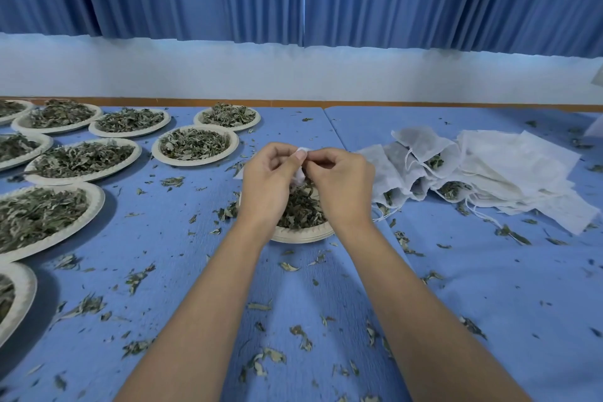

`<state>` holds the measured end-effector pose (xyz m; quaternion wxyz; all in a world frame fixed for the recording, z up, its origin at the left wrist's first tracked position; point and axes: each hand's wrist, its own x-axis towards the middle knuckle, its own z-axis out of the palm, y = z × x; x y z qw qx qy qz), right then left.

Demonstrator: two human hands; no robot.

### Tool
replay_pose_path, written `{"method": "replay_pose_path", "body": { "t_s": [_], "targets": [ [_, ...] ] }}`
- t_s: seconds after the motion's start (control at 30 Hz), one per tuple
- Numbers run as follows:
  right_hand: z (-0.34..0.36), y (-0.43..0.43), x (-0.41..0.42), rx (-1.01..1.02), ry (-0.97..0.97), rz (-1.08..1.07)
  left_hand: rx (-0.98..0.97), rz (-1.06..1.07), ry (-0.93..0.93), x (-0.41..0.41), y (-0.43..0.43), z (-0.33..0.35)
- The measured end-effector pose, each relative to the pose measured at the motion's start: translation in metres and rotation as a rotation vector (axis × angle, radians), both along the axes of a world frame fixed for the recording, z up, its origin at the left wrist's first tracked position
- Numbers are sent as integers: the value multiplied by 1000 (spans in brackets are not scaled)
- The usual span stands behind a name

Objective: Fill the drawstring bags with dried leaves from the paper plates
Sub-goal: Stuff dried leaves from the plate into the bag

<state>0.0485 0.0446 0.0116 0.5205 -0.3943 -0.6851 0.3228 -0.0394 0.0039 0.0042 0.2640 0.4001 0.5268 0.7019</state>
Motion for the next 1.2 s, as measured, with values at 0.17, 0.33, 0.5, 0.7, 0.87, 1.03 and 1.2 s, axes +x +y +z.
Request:
{"method": "replay_pose_path", "body": {
  "t_s": [0.17, 0.33, 0.5, 0.7, 0.87, 1.03, 1.2],
  "targets": [
    [3, 1, -1, -99, -7, 89, 0, -88, -37, -4, -2, 2],
    [3, 1, -2, -309, 71, 265, 6, -75, -66, -9, -5, 1],
    [2, 4, -2, -284, 173, 139, 18, -127, -125, -4, -4, 8],
    [0, 6, 0, -194, 1, 82, 16, -220, -205, -4, -7, 9],
    [-1, 9, 0, -115, -91, 24, 0, -324, -125, 2, -10, 16],
    [2, 7, -3, -189, -38, 34, 19, -233, -94, 7, -12, 20],
    [10, 9, 1, -436, 212, 380, 12, -74, -154, -3, -11, 19]
  ]
}}
